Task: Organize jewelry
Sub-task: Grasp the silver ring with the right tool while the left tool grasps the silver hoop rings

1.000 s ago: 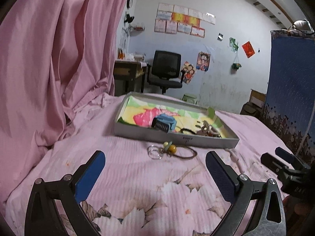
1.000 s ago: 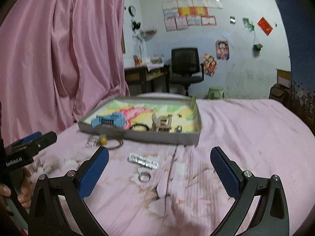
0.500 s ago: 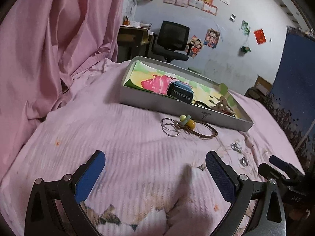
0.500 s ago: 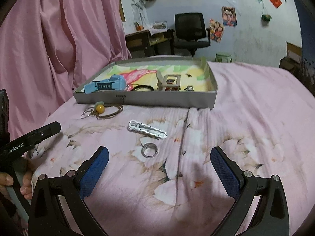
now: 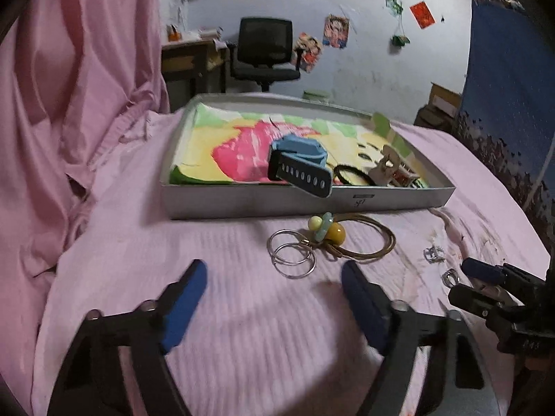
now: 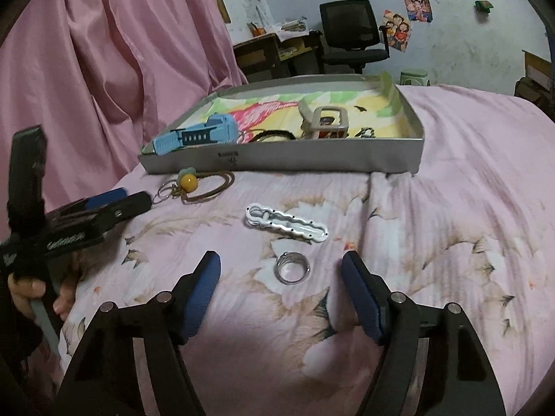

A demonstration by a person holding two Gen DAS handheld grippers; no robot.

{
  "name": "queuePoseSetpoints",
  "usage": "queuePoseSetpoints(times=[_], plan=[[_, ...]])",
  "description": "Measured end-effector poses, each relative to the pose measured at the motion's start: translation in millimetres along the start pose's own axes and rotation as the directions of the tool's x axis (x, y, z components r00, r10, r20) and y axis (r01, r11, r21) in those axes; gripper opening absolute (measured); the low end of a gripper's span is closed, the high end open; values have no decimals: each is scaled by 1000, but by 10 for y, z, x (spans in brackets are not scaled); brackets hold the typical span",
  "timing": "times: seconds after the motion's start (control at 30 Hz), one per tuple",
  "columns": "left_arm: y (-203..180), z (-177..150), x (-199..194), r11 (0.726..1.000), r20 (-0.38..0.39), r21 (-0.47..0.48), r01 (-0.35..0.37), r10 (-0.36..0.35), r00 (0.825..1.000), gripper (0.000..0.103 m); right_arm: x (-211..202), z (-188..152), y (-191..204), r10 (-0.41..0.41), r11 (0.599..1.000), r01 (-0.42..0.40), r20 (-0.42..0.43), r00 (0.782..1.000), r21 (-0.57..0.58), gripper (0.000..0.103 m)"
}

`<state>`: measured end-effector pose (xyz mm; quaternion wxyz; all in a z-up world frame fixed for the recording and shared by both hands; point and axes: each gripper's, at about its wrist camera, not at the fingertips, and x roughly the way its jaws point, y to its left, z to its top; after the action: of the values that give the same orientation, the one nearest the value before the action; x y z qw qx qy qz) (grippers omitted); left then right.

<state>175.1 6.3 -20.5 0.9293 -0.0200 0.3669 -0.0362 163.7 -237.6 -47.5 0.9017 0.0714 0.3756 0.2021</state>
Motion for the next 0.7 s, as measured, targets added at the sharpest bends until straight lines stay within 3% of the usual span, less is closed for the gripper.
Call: queuePoseSetpoints(times=[0.4,0.6,0.7], plan=[[-79,126,293,998,-86,43,41,-38,996,51,125,-48,-45,23,998,-20,-43,999,54,28],[-120,102,277,996,-88,61,68,-63,994,31,152,-45,1,36,999,-34,-46,998,39,20],[-149,87,264,995,-85,76,68,-61,995,30,153,-45,25,37,999,-35,-45,998,33,19]])
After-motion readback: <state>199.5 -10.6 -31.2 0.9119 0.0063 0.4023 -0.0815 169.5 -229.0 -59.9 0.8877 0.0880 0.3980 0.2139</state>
